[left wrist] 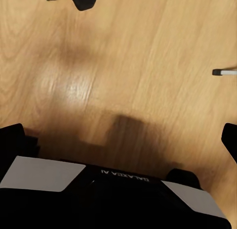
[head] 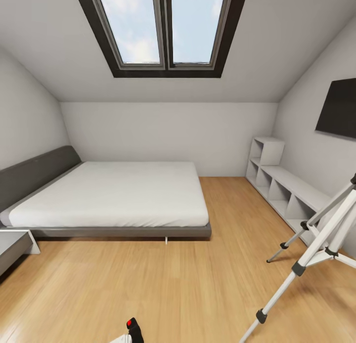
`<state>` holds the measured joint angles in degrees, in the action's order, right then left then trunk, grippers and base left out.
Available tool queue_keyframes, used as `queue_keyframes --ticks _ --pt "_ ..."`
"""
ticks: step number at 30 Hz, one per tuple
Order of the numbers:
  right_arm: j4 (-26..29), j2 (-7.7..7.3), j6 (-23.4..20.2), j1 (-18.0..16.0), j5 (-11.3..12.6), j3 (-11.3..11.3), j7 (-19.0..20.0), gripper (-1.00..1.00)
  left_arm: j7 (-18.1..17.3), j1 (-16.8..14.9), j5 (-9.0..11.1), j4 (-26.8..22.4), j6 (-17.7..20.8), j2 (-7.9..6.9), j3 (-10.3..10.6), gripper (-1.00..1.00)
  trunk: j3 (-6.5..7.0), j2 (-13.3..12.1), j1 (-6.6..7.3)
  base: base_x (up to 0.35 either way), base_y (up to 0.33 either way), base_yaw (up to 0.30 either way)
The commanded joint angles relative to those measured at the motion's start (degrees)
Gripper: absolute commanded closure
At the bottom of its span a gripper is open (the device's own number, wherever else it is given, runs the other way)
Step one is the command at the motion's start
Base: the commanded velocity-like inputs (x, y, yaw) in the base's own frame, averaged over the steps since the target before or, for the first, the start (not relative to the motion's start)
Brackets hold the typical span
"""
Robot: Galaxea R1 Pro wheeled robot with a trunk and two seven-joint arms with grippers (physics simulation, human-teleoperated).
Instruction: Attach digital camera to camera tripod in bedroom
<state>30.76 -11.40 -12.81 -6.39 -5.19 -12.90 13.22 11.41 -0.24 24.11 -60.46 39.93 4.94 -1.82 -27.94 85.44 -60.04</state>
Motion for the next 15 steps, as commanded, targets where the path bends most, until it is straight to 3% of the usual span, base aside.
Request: queue_keyframes --ticks 1,15 --pt "0.1 0.05 -0.3 0.0 -0.5 -0.4 0.5 -1.00 0.4 0.0 0.6 -0.1 0.2 0.05 -0.1 -1.00 -0.25 0.5 -0.22 0.000 0.000 0.000" --pt "0.0 -0.02 -0.4 0.0 -0.4 -0.4 0.5 -1.00 0.4 0.0 0.9 0.8 -4.6 -0.08 -0.1 -1.00 -2.76 6.1 -3.30 0.000 0.000 0.000"
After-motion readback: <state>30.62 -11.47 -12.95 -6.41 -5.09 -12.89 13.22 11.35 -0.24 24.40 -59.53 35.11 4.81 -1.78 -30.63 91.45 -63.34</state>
